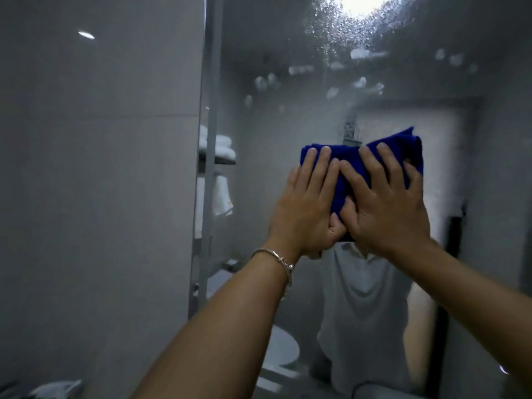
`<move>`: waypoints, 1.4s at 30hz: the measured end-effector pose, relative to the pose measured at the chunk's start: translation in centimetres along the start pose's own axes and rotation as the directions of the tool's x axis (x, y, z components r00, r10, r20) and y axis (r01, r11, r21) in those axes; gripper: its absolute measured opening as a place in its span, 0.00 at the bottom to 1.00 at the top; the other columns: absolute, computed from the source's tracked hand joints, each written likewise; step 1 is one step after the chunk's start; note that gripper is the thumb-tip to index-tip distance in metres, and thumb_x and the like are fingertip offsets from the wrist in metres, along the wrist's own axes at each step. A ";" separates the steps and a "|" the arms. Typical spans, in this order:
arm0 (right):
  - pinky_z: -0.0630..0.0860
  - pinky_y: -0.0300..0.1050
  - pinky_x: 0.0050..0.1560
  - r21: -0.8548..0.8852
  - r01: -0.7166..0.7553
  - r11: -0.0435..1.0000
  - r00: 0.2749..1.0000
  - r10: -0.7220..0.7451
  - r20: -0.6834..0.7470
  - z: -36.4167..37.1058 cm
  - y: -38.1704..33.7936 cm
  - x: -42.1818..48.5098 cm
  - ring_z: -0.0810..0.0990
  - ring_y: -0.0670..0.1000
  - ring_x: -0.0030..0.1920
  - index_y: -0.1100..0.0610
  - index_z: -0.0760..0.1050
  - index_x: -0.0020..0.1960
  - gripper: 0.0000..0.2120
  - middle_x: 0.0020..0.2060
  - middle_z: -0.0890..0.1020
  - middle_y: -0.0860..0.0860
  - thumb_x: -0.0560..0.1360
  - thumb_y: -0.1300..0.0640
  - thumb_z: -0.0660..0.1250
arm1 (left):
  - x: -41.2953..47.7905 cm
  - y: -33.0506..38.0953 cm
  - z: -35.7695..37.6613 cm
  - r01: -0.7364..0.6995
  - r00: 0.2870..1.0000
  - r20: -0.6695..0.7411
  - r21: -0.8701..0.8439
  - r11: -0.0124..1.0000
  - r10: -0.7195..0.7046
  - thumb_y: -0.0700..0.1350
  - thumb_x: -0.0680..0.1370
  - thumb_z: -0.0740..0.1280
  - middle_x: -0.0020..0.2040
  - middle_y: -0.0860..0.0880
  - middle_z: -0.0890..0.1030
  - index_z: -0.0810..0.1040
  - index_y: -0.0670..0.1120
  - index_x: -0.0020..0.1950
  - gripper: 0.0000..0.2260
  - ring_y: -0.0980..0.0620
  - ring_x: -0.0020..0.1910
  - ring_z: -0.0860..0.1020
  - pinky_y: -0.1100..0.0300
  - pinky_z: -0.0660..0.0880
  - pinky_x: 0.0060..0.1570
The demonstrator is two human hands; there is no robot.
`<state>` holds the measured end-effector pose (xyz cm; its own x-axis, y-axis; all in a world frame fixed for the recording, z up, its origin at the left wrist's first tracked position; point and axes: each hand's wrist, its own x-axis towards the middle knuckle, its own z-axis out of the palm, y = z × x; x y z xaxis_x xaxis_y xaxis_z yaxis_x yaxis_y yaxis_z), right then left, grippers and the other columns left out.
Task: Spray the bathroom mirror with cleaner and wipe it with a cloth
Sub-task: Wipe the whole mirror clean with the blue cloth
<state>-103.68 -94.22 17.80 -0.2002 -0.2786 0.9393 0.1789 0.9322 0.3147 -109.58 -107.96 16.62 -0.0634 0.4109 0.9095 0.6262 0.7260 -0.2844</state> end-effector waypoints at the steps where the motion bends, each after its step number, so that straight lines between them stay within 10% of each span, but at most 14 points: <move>1: 0.56 0.62 0.68 -0.002 -0.012 1.000 1.000 0.012 -0.002 0.1 -0.3 0.2 0.59 0.60 0.72 0.55 0.66 0.71 0.27 0.71 0.67 0.60 0.74 0.48 0.52 | 0.0 -0.5 -0.1 -0.018 1.000 -0.006 0.011 1.000 0.018 0.52 0.69 0.53 0.75 0.37 0.58 0.59 0.37 0.74 0.35 0.40 0.75 0.54 0.46 0.51 0.73; 21: 0.59 0.60 0.68 -0.001 0.027 1.000 1.000 -0.027 -0.014 5.0 -15.7 11.0 0.66 0.60 0.71 0.52 0.72 0.69 0.29 0.69 0.72 0.56 0.72 0.45 0.51 | -2.4 -19.4 -2.3 0.070 0.997 -0.018 0.046 0.996 -0.069 0.52 0.73 0.53 0.77 0.40 0.52 0.52 0.39 0.76 0.34 0.42 0.76 0.50 0.40 0.56 0.70; 42: 0.55 0.57 0.71 -0.002 -0.038 0.999 0.999 0.038 0.018 -0.4 -0.3 8.9 0.60 0.57 0.74 0.51 0.66 0.73 0.27 0.73 0.66 0.55 0.75 0.47 0.50 | 7.1 -5.5 -2.6 -0.010 0.999 -0.053 -0.050 0.999 0.007 0.52 0.71 0.49 0.76 0.35 0.52 0.53 0.34 0.75 0.36 0.36 0.75 0.48 0.41 0.49 0.72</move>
<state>-105.12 -97.06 26.12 -0.2103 -0.2393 0.9479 0.1881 0.9415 0.2794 -111.45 -110.42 25.42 -0.0176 0.3865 0.9221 0.6649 0.6933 -0.2779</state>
